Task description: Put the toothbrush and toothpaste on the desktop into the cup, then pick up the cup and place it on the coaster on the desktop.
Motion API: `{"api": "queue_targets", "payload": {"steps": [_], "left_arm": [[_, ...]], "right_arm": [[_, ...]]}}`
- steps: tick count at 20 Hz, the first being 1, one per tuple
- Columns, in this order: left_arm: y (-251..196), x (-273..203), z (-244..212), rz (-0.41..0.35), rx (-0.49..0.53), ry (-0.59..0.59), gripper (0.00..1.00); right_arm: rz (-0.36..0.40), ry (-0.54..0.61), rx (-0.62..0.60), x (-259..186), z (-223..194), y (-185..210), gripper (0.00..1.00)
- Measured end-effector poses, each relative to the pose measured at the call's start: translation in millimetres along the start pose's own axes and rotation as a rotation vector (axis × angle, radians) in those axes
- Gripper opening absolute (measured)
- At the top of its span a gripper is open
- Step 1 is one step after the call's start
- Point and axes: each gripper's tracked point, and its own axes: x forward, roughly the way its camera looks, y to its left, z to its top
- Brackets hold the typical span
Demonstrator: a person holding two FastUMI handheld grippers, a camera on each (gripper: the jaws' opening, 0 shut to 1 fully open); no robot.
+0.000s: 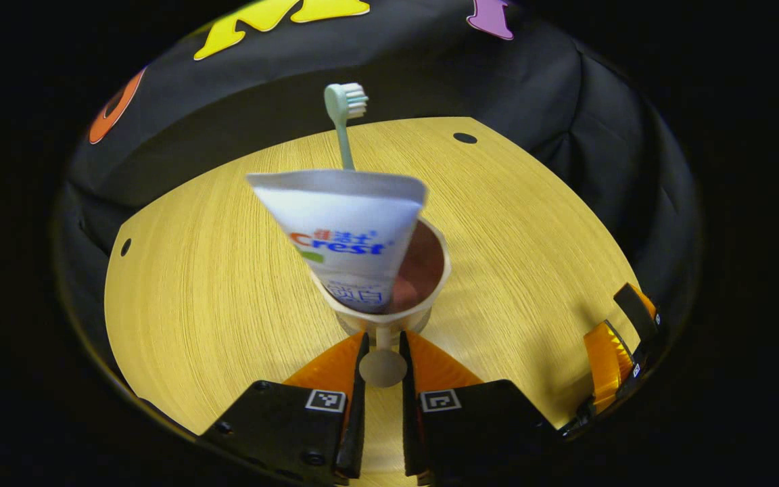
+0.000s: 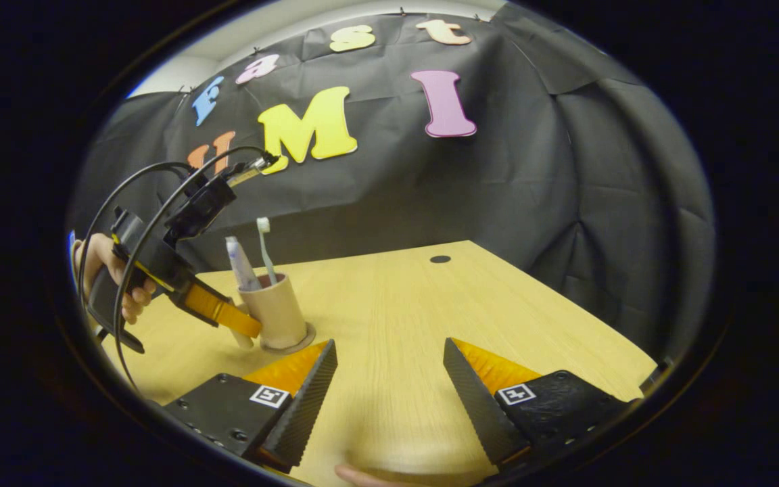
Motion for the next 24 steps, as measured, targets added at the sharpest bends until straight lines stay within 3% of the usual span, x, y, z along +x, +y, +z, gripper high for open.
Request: {"api": "queue_targets", "payload": {"steps": [5,7,9,10,11,12,13,14,15,17,18,20,24], "left_arm": [[-0.7,-28.2,21.2,0.003,0.023,-0.09,0.42],[-11.5,-36.0,15.0,-0.045,-0.027,-0.119,0.63],[-6.8,-44.5,9.0,-0.045,-0.054,-0.158,0.61],[1.5,-48.7,5.4,-0.02,-0.043,-0.188,0.7],[9.7,-52.5,5.2,0.013,-0.027,-0.223,0.7],[17.3,-60.3,4.1,0.036,-0.021,-0.263,0.63],[21.2,-68.2,4.8,0.047,-0.034,-0.304,0.7],[25.3,-78.9,6.9,0.061,-0.049,-0.351,0.71],[32.7,-92.4,10.7,0.079,-0.063,-0.404,0.65],[50.9,-124.1,21.3,0.115,-0.08,-0.511,0.66],[59.4,-142.0,27.2,0.133,-0.081,-0.564,0.78],[73.4,-161.9,37.8,0.186,-0.078,-0.647,0.89],[85.1,-212.6,59.4,0.291,-0.029,-0.795,0.9]], "right_arm": [[0.009,0.01,-0.008,-1.6,-3.7,7.7,0.96],[0.007,0.006,-0.021,-4.6,-1.4,13.2,0.96],[-0.009,-0.006,-0.045,-7.9,1.3,15.7,0.96],[-0.015,-0.009,-0.058,-10.5,2.5,18.2,0.96],[-0.017,-0.015,-0.067,-14.3,5.0,22.0,0.93],[-0.017,-0.026,-0.074,-17.7,9.5,26.4,0.96],[-0.013,-0.04,-0.081,-22.6,15.5,31.3,0.96],[-0.01,-0.054,-0.087,-26.4,22.4,36.5,0.96],[-0.007,-0.07,-0.089,-30.2,30.6,41.6,0.96],[0.008,-0.102,-0.089,-36.6,50.0,52.5,0.92],[0.016,-0.121,-0.089,-39.6,61.5,58.1,0.96],[0.013,-0.164,-0.098,-42.8,86.3,62.4,0.95],[0.006,-0.248,-0.138,-47.3,131.2,67.6,0.92]]}}
